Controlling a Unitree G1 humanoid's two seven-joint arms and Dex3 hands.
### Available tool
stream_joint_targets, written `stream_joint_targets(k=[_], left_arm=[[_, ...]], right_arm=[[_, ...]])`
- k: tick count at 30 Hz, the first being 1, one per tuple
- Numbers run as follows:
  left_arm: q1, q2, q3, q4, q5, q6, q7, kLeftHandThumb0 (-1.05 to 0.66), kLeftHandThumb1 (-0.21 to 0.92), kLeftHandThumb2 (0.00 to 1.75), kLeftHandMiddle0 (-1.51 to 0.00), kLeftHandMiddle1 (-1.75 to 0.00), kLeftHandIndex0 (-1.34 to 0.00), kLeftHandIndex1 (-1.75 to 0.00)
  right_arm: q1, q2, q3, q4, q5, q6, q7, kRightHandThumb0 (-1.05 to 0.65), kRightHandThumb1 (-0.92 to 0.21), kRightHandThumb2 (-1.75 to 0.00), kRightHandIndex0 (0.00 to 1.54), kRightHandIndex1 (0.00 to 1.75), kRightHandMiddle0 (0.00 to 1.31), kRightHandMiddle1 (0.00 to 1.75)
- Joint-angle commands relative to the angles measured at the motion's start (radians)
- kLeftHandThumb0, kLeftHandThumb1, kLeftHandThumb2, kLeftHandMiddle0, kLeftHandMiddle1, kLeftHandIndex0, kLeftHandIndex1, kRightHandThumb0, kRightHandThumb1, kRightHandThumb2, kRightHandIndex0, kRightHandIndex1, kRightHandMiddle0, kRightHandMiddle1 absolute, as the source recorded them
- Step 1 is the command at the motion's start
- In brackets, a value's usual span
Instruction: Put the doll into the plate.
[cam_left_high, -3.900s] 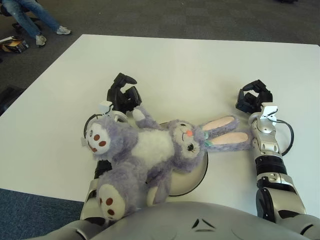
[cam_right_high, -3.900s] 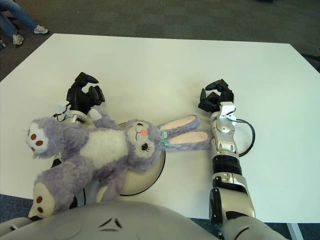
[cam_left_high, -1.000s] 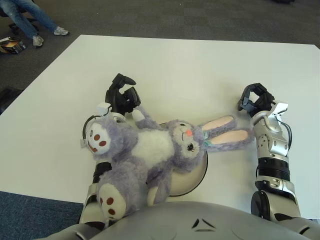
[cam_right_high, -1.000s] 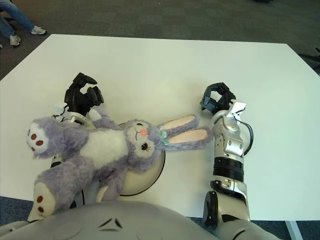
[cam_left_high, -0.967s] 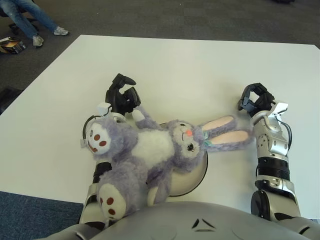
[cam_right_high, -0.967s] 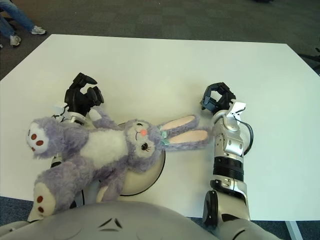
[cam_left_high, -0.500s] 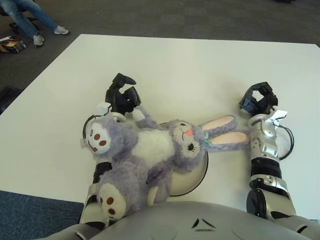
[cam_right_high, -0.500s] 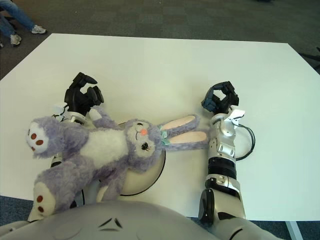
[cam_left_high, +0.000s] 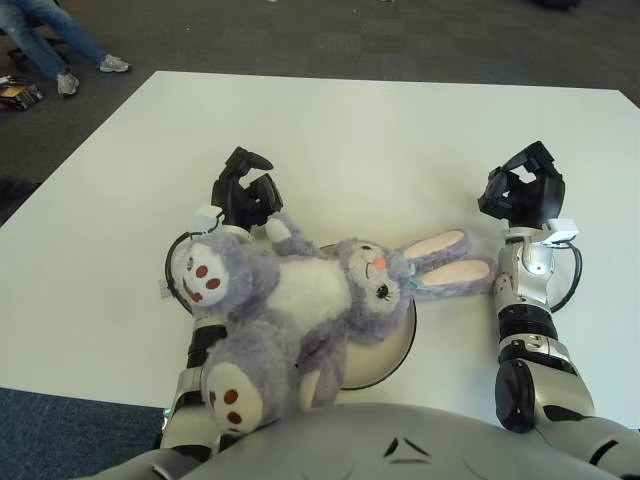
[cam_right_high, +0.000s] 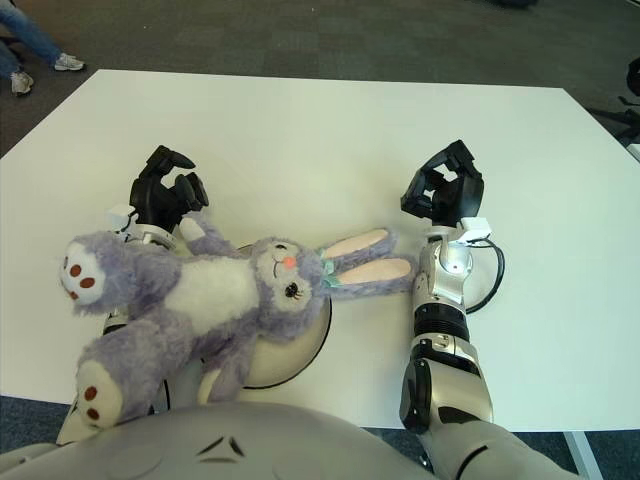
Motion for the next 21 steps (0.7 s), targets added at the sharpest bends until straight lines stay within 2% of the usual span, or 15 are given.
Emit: stream_joint_targets(k=[1, 11, 21], left_arm=[[0.065, -0.003, 0.001, 0.042, -0.002, 0.001, 0.002, -0.44, 0.42, 1.18, -1.07, -1.75, -0.53, -1.75], [0.065, -0.002, 0.001, 0.047, -0.001, -0.008, -0.001, -0.44, 0.42, 1.19, -1.08, -1.75, -0.53, -1.75], [0.063, 0.0, 0.001, 0.056, -0.004, -0.019, -0.006, -0.44, 0.42, 1.19, -1.07, -1.75, -0.53, -1.75]], right_arm=[[0.051, 0.039, -0.017, 0.095, 0.043, -0.052, 0.019, -0.53, -0.2, -1.46, 1.31, 1.75, 0.71, 1.75], [0.034, 0.044, -0.029, 0.136, 0.074, -0.092, 0.059, -0.53, -0.2, -1.46, 1.3, 1.75, 0.71, 1.75], [0.031, 0.044, -0.032, 0.147, 0.079, -0.091, 0.07, -0.53, -0.19, -1.47, 1.3, 1.75, 0.72, 1.75]])
